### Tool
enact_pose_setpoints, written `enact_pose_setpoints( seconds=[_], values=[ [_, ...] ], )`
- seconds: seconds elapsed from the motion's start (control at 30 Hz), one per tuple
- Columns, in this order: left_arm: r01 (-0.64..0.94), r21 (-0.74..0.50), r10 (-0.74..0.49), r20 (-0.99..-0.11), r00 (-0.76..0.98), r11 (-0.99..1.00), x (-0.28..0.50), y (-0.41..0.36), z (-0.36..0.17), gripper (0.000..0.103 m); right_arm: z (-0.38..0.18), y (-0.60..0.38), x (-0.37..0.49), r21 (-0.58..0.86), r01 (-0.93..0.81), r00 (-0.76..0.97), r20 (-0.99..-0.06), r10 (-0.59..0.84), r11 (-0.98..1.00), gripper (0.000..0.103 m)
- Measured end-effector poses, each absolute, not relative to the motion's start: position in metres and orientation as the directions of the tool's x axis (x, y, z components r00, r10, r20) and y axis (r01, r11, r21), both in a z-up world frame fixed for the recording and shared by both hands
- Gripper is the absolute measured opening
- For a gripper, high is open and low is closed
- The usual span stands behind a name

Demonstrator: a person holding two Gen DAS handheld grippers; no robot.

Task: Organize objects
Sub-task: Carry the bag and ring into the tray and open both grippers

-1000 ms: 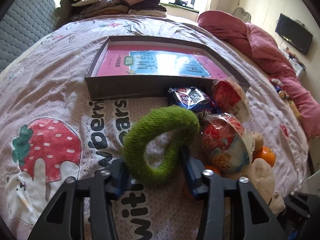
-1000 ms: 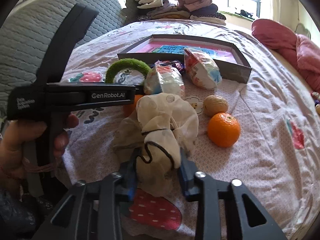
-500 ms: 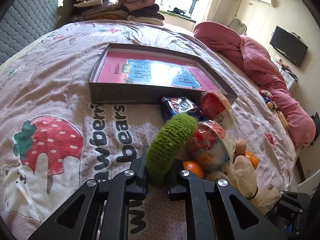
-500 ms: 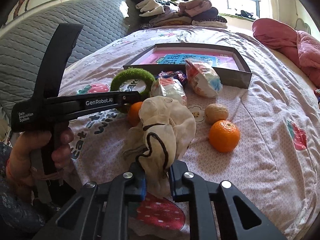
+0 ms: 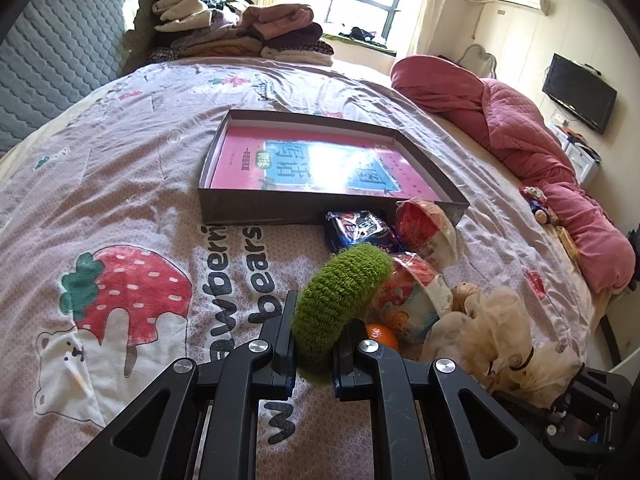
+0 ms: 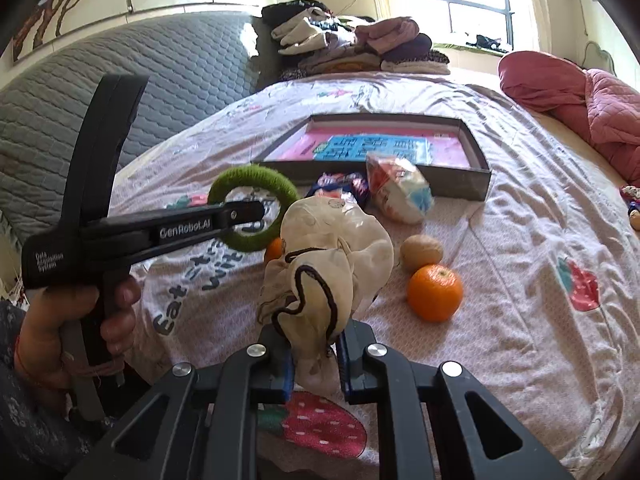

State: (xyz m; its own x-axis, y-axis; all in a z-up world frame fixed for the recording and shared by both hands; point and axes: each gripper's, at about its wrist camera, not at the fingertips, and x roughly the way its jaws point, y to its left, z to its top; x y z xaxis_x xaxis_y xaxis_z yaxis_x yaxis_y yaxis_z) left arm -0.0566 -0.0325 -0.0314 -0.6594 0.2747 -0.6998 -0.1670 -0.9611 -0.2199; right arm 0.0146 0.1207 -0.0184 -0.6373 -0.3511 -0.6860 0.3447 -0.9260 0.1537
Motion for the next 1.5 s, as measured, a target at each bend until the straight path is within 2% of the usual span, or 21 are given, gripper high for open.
enact_pose_setpoints(
  seconds=[0.77, 1.5],
  values=[
    [-0.135, -0.175, 0.219, -0.686, -0.694, -0.975, -0.058, -0.031, 0.005, 0.012, 0.021, 0.133, -0.015, 0.129, 0.314, -0.707, -0.629, -0.323, -0.94, 0.017],
    [-0.104, -0.161, 0.187, -0.68, -0.709, -0.981, -0.121, -0.028, 0.02, 0.012, 0.049, 0.152, -0.109, 0.088, 0.261, -0.759, -0.597, -0.261, -0.961, 0.017]
  ],
)
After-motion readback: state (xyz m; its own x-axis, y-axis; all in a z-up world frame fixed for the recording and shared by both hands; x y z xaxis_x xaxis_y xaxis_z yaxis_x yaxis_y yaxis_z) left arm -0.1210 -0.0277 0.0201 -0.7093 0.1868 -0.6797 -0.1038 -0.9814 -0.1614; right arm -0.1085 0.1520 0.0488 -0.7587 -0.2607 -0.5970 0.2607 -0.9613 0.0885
